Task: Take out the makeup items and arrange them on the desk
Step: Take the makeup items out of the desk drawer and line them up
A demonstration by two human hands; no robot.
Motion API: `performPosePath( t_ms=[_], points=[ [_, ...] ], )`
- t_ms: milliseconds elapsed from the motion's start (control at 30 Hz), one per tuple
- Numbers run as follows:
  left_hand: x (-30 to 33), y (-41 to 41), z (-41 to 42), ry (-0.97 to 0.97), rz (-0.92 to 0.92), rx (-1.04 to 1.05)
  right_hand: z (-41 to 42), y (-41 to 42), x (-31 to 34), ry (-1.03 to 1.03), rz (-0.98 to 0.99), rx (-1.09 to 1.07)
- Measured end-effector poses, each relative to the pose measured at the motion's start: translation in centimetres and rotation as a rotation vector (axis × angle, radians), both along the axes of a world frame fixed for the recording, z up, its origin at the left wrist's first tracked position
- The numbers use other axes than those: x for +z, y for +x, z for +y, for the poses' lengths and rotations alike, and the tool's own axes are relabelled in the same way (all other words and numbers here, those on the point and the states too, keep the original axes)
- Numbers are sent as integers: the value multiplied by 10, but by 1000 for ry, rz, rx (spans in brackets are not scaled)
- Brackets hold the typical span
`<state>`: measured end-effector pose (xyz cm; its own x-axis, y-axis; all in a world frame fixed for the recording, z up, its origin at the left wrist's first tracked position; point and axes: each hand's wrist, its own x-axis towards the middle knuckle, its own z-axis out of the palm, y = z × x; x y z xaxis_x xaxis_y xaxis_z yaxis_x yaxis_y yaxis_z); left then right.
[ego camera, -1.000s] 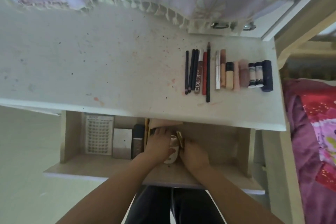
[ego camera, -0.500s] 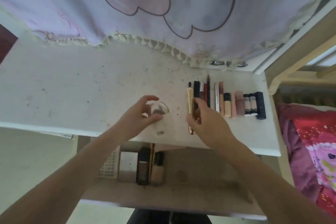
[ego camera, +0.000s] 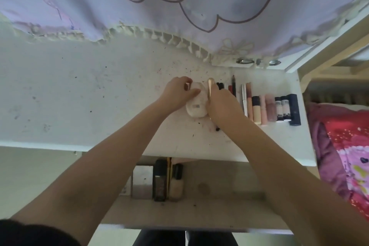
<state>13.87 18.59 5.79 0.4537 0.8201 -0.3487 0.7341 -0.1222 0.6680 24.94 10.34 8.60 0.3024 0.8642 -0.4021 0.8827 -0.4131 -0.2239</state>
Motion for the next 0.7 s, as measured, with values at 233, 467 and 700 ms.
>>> performPosePath(
  t_ms=[233,467,700],
  points=[
    [13,-64,-106,100,-233,124,-97,-47,15,88,405,172],
    [-86,-141,-209,-100,149,278,-155,-88,-113,-301,507,-14],
    [-131,-113,-189,-73,604,193,-134,-115,-177,-174,480,-211]
  ],
)
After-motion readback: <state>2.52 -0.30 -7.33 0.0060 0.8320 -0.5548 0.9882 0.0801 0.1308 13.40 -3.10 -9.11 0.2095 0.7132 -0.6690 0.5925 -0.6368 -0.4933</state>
